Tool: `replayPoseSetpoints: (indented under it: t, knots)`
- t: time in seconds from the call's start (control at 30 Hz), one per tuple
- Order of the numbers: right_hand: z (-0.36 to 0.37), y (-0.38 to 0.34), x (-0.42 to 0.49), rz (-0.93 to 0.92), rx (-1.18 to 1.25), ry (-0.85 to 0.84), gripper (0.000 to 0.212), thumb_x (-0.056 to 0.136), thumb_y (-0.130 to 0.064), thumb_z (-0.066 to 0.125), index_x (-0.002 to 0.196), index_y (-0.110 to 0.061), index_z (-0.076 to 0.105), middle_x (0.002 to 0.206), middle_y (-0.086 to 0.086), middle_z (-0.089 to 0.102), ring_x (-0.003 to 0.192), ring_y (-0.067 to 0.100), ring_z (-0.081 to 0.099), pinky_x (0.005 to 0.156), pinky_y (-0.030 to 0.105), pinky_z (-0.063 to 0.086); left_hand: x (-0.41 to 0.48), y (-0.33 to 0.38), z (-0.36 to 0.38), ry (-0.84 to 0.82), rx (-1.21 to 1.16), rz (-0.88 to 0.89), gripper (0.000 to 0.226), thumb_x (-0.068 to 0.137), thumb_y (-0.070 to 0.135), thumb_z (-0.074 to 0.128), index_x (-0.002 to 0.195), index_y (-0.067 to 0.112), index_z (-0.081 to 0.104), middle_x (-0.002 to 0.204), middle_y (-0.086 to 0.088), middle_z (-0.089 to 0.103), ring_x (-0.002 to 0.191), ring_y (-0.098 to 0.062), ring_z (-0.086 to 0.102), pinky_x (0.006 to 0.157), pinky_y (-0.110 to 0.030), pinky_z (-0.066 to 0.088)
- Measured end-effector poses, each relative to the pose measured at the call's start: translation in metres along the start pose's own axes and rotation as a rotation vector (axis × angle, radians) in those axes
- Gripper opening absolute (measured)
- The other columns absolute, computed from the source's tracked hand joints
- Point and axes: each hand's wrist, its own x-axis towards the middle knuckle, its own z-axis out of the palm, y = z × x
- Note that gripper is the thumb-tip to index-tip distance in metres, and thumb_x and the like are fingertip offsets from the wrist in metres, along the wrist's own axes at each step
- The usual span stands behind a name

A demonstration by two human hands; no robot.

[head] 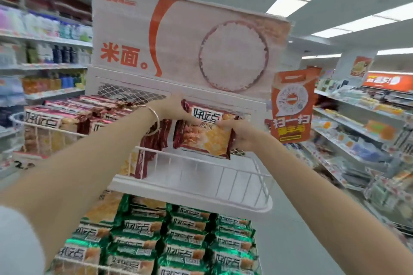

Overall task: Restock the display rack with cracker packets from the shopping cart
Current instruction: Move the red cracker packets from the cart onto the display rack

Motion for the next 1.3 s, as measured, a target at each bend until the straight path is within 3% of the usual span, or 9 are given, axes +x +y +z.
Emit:
replayPoseSetpoints:
  t: [0.17,0.27,0.37,0.53,0.6,0.73,0.9,1.1,1.3]
  knots:
    - [0.008,0.016,0.046,0.039,-0.44,-0.022,0.063,0.072,-0.023,0.086,0.123,-0.01,0.052,0.123,0.006,0.064,0.11,0.021,0.06,0.099,0.044,0.05,0.017,-0.021,0.012,0.014,0.462,-0.125,0.097,0.066,0.065,0.082,0.142,0.016,0.048,0.143,-0.005,0.054,0.128,-0.027,0.053,0.109,-0.042,0.041]
    - [0.01,0.023,0.061,0.011,-0.657,-0.045,0.084,0.077,-0.009,0.082,0.14,-0.009,0.026,0.126,0.006,0.048,0.109,0.022,0.048,0.092,0.04,0.052,0.029,-0.032,0.018,0.006,0.633,-0.163,0.11,0.053,0.079,0.079,0.14,0.019,0.048,0.141,-0.004,0.054,0.13,-0.029,0.051,0.109,-0.05,0.041]
    - [0.015,0.026,0.077,-0.049,-0.654,-0.027,0.099,0.075,-0.001,0.082,0.147,-0.005,0.014,0.12,0.008,0.049,0.114,0.027,0.053,0.085,0.038,0.057,0.036,-0.038,0.017,-0.109,0.76,-0.159,0.144,0.039,0.077,0.084,0.156,0.023,0.021,0.158,-0.006,0.033,0.145,-0.029,0.032,0.115,-0.054,0.034]
    - [0.033,0.046,0.089,-0.174,-0.584,0.03,0.118,0.074,-0.001,0.083,0.155,-0.011,-0.003,0.15,0.014,0.037,0.131,0.032,0.047,0.102,0.046,0.05,0.04,-0.048,0.019,-0.066,0.866,-0.137,0.134,0.058,0.059,0.089,0.159,0.038,0.004,0.165,-0.007,0.007,0.152,-0.033,0.014,0.116,-0.062,0.025]
    - [0.033,0.048,0.088,-0.337,-0.82,0.092,0.132,0.072,-0.011,0.084,0.156,-0.024,-0.017,0.162,0.01,0.014,0.142,0.035,0.033,0.111,0.051,0.04,0.044,-0.051,0.017,-0.105,0.844,-0.172,0.133,0.059,0.059,0.089,0.159,0.04,0.002,0.166,-0.006,0.01,0.152,-0.032,0.015,0.116,-0.064,0.021]
    - [0.037,0.044,0.086,-0.73,-1.479,0.113,0.099,0.083,-0.034,0.073,0.158,-0.021,0.009,0.165,0.005,0.013,0.151,0.026,0.012,0.122,0.047,0.011,0.045,-0.049,0.018,-0.114,0.872,-0.183,0.133,0.059,0.062,0.088,0.159,0.039,0.002,0.164,-0.005,0.02,0.151,-0.03,0.021,0.117,-0.06,0.021]
    - [0.039,0.037,0.082,-0.635,-1.589,0.028,0.092,0.088,-0.039,0.069,0.157,-0.014,0.013,0.164,0.005,0.015,0.151,0.026,0.012,0.123,0.051,0.012,0.033,-0.044,0.012,-0.101,0.74,-0.116,0.124,0.066,0.049,0.089,0.16,0.029,0.011,0.16,-0.006,0.029,0.146,-0.028,0.032,0.117,-0.049,0.031]
    - [0.071,0.006,0.062,-0.645,-1.344,0.123,0.075,0.093,-0.056,0.055,0.153,-0.019,0.031,0.158,0.009,0.032,0.146,0.028,0.027,0.119,0.054,0.022,-0.014,-0.052,-0.044,0.218,0.394,-0.103,0.041,0.098,0.04,0.058,0.134,0.02,0.059,0.136,-0.003,0.062,0.12,-0.026,0.059,0.101,-0.036,0.047]
    - [0.183,-0.016,0.028,-0.806,-1.108,0.012,0.052,0.095,-0.049,0.055,0.137,-0.018,0.056,0.152,0.011,0.04,0.142,0.029,0.032,0.117,0.047,0.025,-0.107,-0.13,-0.112,0.656,0.457,-0.259,0.022,0.093,0.02,0.057,0.111,0.016,0.07,0.131,-0.009,0.056,0.11,-0.031,0.061,0.086,-0.041,0.054]
